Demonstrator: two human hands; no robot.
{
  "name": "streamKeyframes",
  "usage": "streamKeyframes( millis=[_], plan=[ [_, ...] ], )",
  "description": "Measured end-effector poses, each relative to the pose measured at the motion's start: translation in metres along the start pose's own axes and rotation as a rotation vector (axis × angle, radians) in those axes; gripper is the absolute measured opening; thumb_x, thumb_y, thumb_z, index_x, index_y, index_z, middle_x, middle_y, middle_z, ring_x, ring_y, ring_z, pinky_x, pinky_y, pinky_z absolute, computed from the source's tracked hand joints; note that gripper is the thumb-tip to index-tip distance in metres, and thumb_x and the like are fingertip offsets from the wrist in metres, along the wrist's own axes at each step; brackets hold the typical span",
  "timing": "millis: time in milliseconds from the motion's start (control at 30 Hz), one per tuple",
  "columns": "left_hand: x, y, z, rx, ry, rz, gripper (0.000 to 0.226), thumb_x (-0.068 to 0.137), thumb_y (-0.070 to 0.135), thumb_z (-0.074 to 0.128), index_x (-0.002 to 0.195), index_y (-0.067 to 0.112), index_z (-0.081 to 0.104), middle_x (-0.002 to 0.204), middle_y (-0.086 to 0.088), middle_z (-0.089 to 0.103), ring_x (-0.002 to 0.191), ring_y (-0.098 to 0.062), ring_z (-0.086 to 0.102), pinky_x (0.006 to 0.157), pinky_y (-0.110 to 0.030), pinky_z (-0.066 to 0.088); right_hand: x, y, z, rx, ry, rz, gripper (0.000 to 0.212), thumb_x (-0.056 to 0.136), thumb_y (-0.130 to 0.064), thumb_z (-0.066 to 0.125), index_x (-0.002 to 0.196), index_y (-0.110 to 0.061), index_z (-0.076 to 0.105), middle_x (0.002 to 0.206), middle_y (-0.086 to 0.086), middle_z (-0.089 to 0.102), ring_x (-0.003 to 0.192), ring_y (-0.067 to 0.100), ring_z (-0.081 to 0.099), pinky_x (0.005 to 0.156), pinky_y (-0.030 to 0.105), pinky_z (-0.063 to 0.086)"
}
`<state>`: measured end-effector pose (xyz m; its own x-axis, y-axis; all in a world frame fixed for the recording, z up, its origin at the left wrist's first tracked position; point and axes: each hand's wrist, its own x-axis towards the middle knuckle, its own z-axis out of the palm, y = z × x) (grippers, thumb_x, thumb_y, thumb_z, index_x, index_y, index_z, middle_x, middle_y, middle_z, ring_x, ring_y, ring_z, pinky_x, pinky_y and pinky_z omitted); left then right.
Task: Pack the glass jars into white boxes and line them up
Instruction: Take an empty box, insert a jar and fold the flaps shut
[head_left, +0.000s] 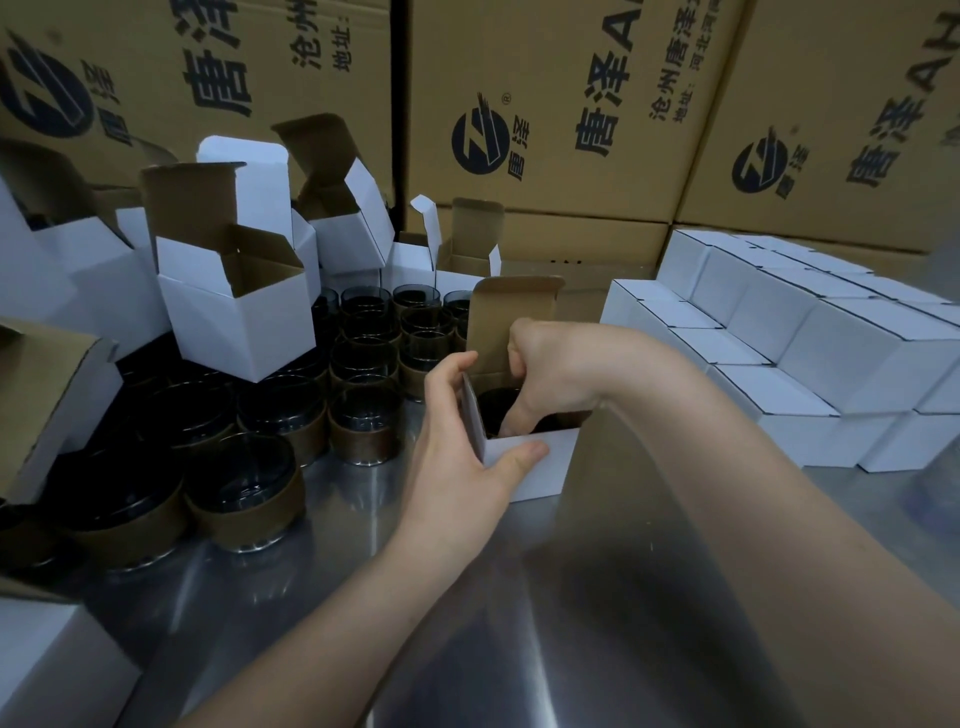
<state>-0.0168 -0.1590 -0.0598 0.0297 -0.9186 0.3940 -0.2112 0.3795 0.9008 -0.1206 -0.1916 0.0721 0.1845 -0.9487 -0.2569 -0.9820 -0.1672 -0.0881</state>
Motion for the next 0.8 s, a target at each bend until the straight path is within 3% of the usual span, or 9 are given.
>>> streamKeyframes(
  millis=[200,367,433,533,600,667,733,800],
  plan=[
    [-0.001,0.002,-0.002,0.000,-0.007,0.010,0.083,0.078,0.024,0.081,0.127,0.061,0.025,0.145,0.016,0.042,0.136,-0.005,0.038,0.104,-0.024,0.033,0.004,-0.003,-0.002,-0.060,-0.026,-0.036,0.049,0.079,-0.034,0.079,0.105,-0.015,0.043,0.084,-0.002,0.046,0.076,0.017,0.048,0.054,0.027,0.036],
    [-0.001,0.004,-0.002,0.025,-0.015,0.034,0.084,0.080,0.025,0.079,0.120,0.071,0.021,0.148,0.018,0.038,0.139,-0.003,0.034,0.109,-0.026,0.032,0.002,0.003,0.005,0.047,0.051,-0.054,0.043,0.076,-0.034,0.081,0.102,-0.017,0.050,0.087,-0.004,0.051,0.076,0.014,0.049,0.054,0.026,0.036],
    [-0.002,0.005,-0.003,0.031,-0.026,0.039,0.082,0.081,0.025,0.079,0.126,0.066,0.023,0.149,0.017,0.037,0.140,-0.003,0.033,0.115,-0.033,0.033,0.000,0.011,0.012,0.178,0.177,-0.070,0.033,0.074,-0.028,0.081,0.095,-0.024,0.056,0.093,-0.005,0.058,0.080,0.013,0.054,0.057,0.025,0.041],
    [-0.002,0.005,-0.004,0.057,-0.042,0.053,0.079,0.083,0.025,0.076,0.136,0.056,0.027,0.151,0.016,0.035,0.140,-0.001,0.032,0.116,-0.039,0.034,-0.004,0.023,0.021,0.424,0.552,-0.091,0.025,0.079,-0.008,0.064,0.074,-0.032,0.058,0.089,-0.008,0.065,0.081,0.011,0.058,0.060,0.017,0.041],
    [-0.003,0.005,-0.004,0.078,-0.057,0.069,0.076,0.086,0.026,0.074,0.137,0.058,0.028,0.152,0.019,0.030,0.139,0.005,0.027,0.116,-0.030,0.030,-0.007,0.033,0.026,0.584,0.791,-0.070,0.033,0.078,0.000,0.052,0.066,-0.031,0.060,0.081,-0.011,0.066,0.076,0.008,0.058,0.065,0.018,0.042],
    [-0.003,0.005,-0.005,0.093,-0.084,0.081,0.073,0.087,0.028,0.072,0.134,0.063,0.028,0.154,0.022,0.023,0.137,0.012,0.021,0.109,-0.012,0.023,-0.007,0.044,0.032,0.778,0.885,-0.045,0.036,0.079,0.003,0.048,0.068,-0.028,0.061,0.076,-0.011,0.064,0.072,0.008,0.057,0.068,0.021,0.045],
    [-0.003,0.005,-0.005,0.082,-0.107,0.066,0.070,0.088,0.029,0.071,0.132,0.064,0.029,0.156,0.022,0.018,0.133,0.020,0.018,0.096,0.006,0.017,-0.004,0.053,0.038,0.983,0.820,-0.021,0.035,0.084,0.005,0.050,0.075,-0.027,0.062,0.080,-0.004,0.064,0.073,0.014,0.057,0.071,0.028,0.049],
    [-0.004,0.006,-0.005,0.024,-0.123,0.028,0.062,0.086,0.038,0.070,0.132,0.061,0.035,0.156,0.024,0.014,0.128,0.029,0.015,0.091,0.011,0.016,0.000,0.060,0.044,1.192,0.638,0.006,0.028,0.089,0.001,0.056,0.088,-0.025,0.063,0.089,0.004,0.064,0.072,0.015,0.058,0.063,0.025,0.052]
  ],
)
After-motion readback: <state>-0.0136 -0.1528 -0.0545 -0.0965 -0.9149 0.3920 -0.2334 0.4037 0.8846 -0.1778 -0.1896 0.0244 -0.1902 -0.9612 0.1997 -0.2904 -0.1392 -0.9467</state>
